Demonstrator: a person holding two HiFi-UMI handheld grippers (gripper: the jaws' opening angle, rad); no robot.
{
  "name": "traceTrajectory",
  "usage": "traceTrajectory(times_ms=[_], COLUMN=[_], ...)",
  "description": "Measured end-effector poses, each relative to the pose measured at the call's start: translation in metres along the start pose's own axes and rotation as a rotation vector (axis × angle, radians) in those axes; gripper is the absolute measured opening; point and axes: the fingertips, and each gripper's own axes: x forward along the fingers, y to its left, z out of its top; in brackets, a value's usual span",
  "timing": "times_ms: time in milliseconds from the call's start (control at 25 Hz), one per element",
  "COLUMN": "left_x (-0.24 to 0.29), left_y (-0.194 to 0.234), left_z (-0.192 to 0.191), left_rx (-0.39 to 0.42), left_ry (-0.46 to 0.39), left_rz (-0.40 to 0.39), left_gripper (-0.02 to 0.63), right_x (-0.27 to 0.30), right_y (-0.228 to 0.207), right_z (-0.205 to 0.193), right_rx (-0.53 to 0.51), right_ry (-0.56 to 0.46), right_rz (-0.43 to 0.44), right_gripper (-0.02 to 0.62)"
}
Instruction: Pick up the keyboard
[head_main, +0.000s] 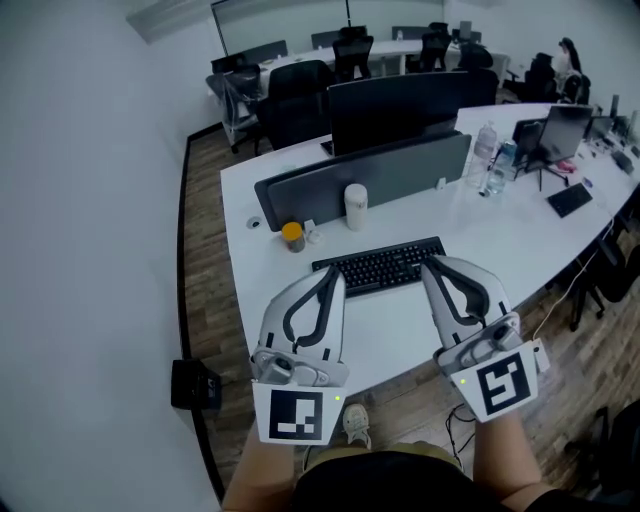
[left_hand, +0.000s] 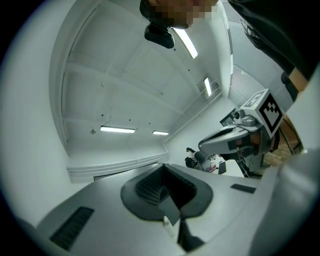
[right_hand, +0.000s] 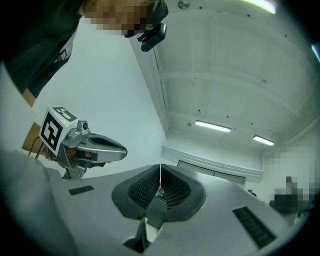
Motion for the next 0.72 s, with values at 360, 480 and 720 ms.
traceTrajectory(times_ms=[360, 480, 720], left_x=[0.046, 0.055, 0.072], left_y=[0.045, 0.056, 0.066], left_z=[-0.038, -0.047, -0.073], left_rx=[-0.013, -0.029, -0.037], left_ry=[-0.001, -0.013, 0.001], left_rz=[0.002, 0.006, -0.001], left_gripper=[0.009, 0.009, 0.009], right_x=[0.062, 0.078, 0.093], right_y=[-0.018, -0.017, -0.015], right_z=[-0.025, -0.031, -0.054], right_rx=[0.016, 0.013, 0.033], right_ry=[0.009, 0.015, 0.037], right_rz=[-0.023, -0.018, -0.018], right_gripper=[0.032, 0.032, 0.034])
